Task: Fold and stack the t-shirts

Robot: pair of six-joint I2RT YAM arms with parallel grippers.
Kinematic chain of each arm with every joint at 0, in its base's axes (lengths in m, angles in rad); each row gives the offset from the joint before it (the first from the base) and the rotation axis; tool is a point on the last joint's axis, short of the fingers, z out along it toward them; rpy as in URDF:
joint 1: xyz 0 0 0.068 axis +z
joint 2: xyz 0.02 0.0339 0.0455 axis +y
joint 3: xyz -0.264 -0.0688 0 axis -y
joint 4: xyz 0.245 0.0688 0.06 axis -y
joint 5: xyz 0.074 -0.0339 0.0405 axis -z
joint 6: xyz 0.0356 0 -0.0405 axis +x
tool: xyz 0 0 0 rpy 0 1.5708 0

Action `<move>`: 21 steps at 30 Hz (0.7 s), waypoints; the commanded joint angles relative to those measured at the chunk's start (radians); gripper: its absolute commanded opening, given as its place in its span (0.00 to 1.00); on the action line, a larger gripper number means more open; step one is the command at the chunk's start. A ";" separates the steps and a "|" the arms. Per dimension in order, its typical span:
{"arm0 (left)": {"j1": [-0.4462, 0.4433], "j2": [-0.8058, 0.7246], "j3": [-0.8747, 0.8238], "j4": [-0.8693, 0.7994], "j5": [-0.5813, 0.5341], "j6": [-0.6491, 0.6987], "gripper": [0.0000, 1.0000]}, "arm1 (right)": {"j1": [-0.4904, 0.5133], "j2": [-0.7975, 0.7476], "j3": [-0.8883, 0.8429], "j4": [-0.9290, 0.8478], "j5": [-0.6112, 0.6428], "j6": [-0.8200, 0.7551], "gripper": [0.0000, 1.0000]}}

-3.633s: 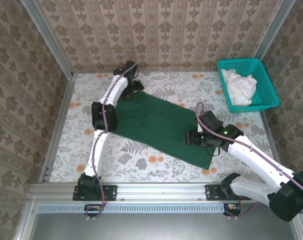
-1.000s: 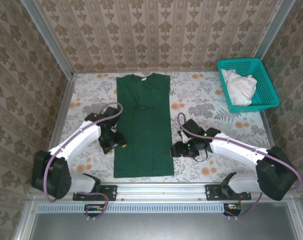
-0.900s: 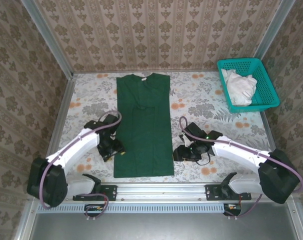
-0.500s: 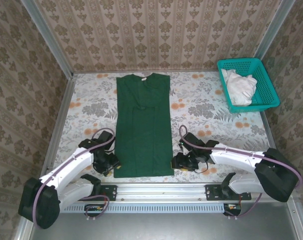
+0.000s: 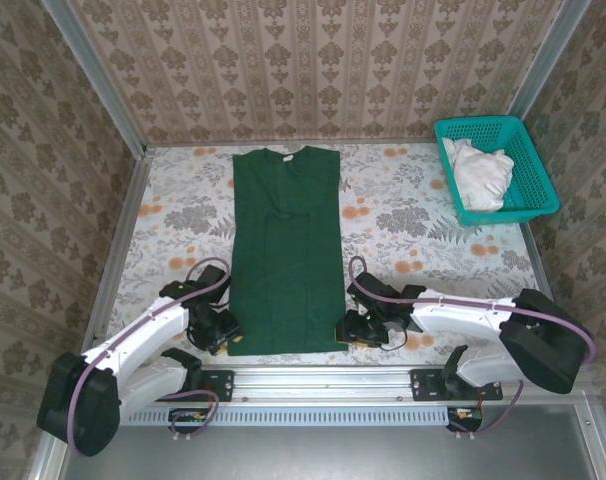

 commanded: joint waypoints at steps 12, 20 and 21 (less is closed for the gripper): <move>-0.007 -0.012 -0.058 0.054 0.056 0.031 0.09 | 0.004 0.082 0.022 0.068 -0.006 0.006 0.15; -0.008 0.006 0.085 -0.074 -0.010 0.143 0.00 | -0.068 -0.010 0.007 -0.005 -0.008 -0.016 0.00; -0.008 0.015 0.106 -0.088 -0.012 0.165 0.00 | -0.082 -0.024 0.000 -0.011 -0.016 -0.021 0.00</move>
